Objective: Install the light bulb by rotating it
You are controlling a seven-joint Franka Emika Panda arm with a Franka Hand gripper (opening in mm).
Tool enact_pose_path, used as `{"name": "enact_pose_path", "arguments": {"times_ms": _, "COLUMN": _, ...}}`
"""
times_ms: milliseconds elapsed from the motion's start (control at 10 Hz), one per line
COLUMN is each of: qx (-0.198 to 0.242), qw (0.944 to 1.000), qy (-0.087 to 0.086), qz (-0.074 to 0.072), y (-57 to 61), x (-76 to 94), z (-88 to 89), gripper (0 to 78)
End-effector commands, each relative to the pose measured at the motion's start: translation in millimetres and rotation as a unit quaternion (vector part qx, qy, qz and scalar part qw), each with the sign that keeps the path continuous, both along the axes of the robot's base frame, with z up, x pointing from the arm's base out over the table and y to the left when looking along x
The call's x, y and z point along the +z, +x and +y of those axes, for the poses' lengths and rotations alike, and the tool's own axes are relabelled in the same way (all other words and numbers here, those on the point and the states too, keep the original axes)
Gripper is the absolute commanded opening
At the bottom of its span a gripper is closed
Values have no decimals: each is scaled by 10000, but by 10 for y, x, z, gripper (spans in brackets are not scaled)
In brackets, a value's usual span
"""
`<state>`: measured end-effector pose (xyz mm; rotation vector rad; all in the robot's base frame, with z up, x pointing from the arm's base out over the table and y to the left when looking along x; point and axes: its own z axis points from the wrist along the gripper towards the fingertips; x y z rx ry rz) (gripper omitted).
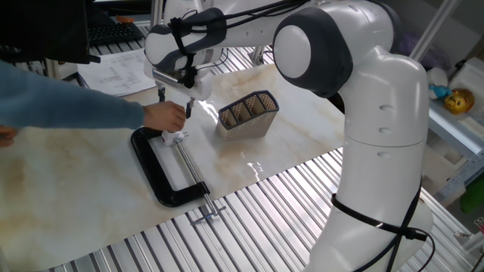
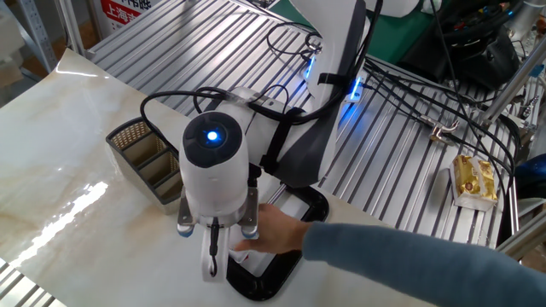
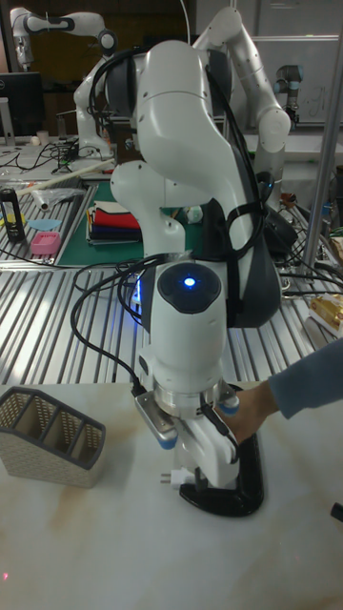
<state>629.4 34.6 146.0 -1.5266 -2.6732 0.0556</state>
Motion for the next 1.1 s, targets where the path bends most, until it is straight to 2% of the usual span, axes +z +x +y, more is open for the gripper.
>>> {"name": "enact_pose_path", "arguments": {"times_ms": 100, "qx": 1486, "qw": 9880, "qy": 354, "qz": 247, "y": 134, "x": 748, "z": -660, "gripper": 772}}
{"name": "enact_pose_path", "arguments": {"times_ms": 300, "qx": 2157, "qw": 9753, "qy": 443, "qz": 185, "y": 69, "x": 851, "z": -790, "gripper": 772}}
{"name": "enact_pose_path", "arguments": {"times_ms": 400, "qx": 2271, "qw": 9727, "qy": 456, "qz": 170, "y": 41, "x": 883, "z": -834, "gripper": 772}}
{"name": "enact_pose_path", "arguments": {"times_ms": 500, "qx": 2272, "qw": 9726, "qy": 455, "qz": 170, "y": 41, "x": 883, "z": -834, "gripper": 772}}
{"name": "enact_pose_path", "arguments": {"times_ms": 600, "qx": 2383, "qw": 9703, "qy": 370, "qz": 194, "y": 12, "x": 913, "z": -825, "gripper": 772}}
{"name": "enact_pose_path", "arguments": {"times_ms": 1000, "qx": 2473, "qw": 9682, "qy": 315, "qz": 208, "y": -29, "x": 965, "z": -737, "gripper": 772}}
{"name": "enact_pose_path", "arguments": {"times_ms": 1100, "qx": 2642, "qw": 9638, "qy": 294, "qz": 227, "y": -54, "x": 994, "z": -704, "gripper": 772}}
